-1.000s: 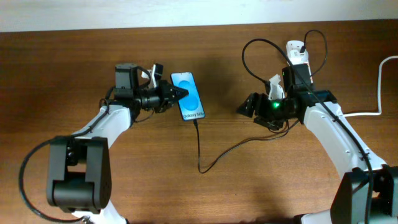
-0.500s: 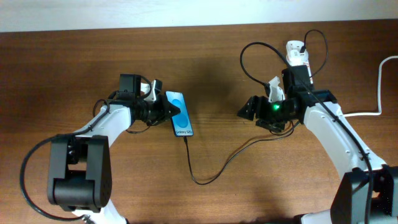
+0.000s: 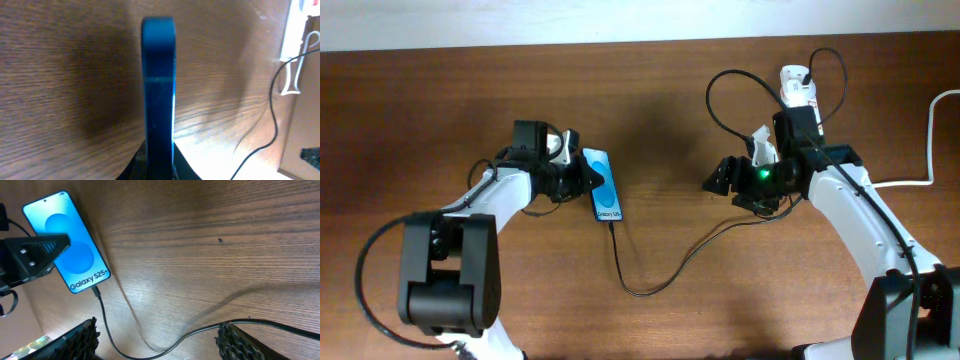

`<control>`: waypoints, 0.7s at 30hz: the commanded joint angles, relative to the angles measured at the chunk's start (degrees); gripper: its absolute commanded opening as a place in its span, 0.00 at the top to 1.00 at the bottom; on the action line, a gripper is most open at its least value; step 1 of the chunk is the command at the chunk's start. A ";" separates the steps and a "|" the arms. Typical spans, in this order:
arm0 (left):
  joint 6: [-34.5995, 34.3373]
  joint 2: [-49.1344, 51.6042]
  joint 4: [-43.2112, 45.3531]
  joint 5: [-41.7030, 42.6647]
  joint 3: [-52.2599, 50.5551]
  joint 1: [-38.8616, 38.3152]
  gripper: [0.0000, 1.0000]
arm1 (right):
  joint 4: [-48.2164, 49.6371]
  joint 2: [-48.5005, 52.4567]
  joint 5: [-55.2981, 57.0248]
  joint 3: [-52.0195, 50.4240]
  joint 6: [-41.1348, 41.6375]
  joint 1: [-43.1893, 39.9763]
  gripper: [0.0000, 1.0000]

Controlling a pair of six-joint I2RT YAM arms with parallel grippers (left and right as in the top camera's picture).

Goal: Plug charger to phone and switch on socket
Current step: 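Lower the phone flat onto the table with the left gripper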

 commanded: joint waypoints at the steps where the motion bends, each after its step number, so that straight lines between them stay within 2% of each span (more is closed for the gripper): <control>1: 2.54 1.44 0.13 -0.26 0.90 0.17 0.89 | -0.17 -0.85 0.55 0.48 -0.79 -0.20 0.22; 7: 2.47 5.16 0.35 -0.11 0.90 0.20 0.90 | -0.39 -0.85 2.45 0.48 -0.79 -0.20 0.22; 12: 2.47 7.30 0.42 1.16 0.90 0.20 0.87 | -1.46 -0.85 5.25 0.48 -0.81 -0.20 0.22; 16: 2.47 7.45 0.57 1.09 0.90 0.24 0.81 | -1.46 -0.85 5.25 0.48 -0.81 -0.20 0.21; 21: 2.47 7.45 0.48 -0.28 0.90 0.24 0.79 | -1.46 -0.85 5.38 0.48 -0.81 -0.20 0.21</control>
